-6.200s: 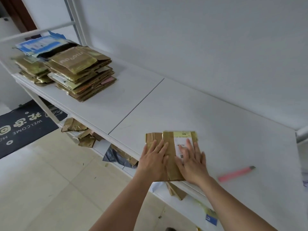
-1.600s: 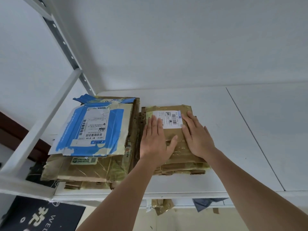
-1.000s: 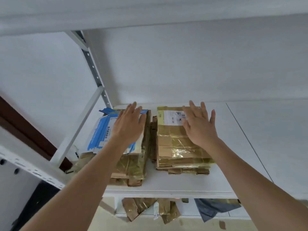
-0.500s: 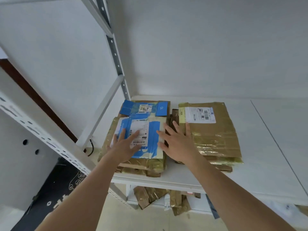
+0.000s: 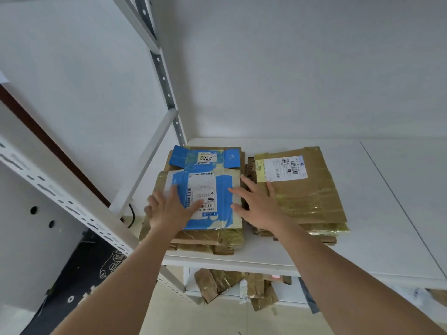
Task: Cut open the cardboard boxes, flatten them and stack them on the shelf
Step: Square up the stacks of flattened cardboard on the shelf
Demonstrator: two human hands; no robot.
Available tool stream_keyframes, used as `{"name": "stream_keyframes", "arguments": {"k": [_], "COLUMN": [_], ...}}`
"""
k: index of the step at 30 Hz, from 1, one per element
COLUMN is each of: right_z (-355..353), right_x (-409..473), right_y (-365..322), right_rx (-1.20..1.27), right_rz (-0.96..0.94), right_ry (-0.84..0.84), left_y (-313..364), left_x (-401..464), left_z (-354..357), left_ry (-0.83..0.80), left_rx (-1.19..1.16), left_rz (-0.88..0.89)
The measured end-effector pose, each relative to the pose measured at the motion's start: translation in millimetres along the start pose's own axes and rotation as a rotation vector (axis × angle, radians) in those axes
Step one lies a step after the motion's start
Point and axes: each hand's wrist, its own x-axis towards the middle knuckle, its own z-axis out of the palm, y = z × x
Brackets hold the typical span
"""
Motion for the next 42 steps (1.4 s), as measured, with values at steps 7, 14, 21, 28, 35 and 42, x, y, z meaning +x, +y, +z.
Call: {"name": "stream_keyframes", "arguments": {"k": [7,14,21,28,35,42], "right_z": [-3,-8,-43,-63,-22,-24], "right_x": [-5,-10,-12,-35,-26,-9], "right_y": [8,8,13,69,89,88], "right_rx": [0.320,0.431,0.411,-0.225,-0.278,-0.262], "right_rz": [-0.025,0.086,-0.026,0.212,0.361,0.364], "right_ry": [0.092,0.058,0.265,0.195,0.020,0.026], "left_y": [-4,4,14,64,59,62], "left_x": [31,31,28,20,16,20], "left_z": [4,12,-2,11,61,59], "left_ry": [-0.186,-0.151,-0.070,-0.117,-0.187,-0.235], "left_rx": [-0.581,-0.499,-0.118,-0.272,0.019,0.059], "left_rz": [-0.287,-0.201,0.146,0.337,0.318,0.304]}}
